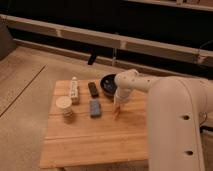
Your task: Place the pepper on the white sponge
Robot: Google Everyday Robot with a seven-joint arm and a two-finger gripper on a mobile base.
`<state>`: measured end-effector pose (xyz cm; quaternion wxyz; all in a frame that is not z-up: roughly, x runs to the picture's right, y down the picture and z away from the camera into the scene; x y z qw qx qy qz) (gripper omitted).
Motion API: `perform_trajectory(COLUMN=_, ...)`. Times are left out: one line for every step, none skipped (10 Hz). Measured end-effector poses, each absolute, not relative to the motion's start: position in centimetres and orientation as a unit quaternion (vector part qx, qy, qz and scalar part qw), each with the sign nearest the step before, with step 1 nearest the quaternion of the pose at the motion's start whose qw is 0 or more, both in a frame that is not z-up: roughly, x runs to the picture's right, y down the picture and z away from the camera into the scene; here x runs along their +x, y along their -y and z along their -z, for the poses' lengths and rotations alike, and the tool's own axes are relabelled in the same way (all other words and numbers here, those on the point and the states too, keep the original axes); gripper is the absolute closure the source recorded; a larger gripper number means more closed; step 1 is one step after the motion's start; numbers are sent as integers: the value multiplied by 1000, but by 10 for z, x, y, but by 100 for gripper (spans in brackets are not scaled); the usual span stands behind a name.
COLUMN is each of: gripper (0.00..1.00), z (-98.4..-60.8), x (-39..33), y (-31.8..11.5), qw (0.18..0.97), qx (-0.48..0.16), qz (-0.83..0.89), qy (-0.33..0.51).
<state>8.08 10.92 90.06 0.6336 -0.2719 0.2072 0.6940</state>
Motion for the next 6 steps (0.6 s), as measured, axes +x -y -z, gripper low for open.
perform_trajectory(gripper=100, z=-894, x=76, y=-101, qw=637, qx=-268, qz=-696, qy=-195)
perform_trajectory(gripper=100, z=-880, x=68, y=-85, qw=644, qx=-261, qz=-698, qy=-173)
perform_trajectory(gripper=100, z=-872, x=64, y=-78, qw=650, qx=-257, qz=-696, qy=-164)
perform_trajectory(gripper=100, z=-859, x=54, y=-66, qw=659, qx=-254, qz=-693, qy=-145)
perform_trajectory(gripper=100, z=-851, x=44, y=-58, qw=666, qx=-254, qz=-689, qy=-131)
perform_trajectory(gripper=100, z=-849, x=43, y=-57, qw=669, qx=-253, qz=-687, qy=-128)
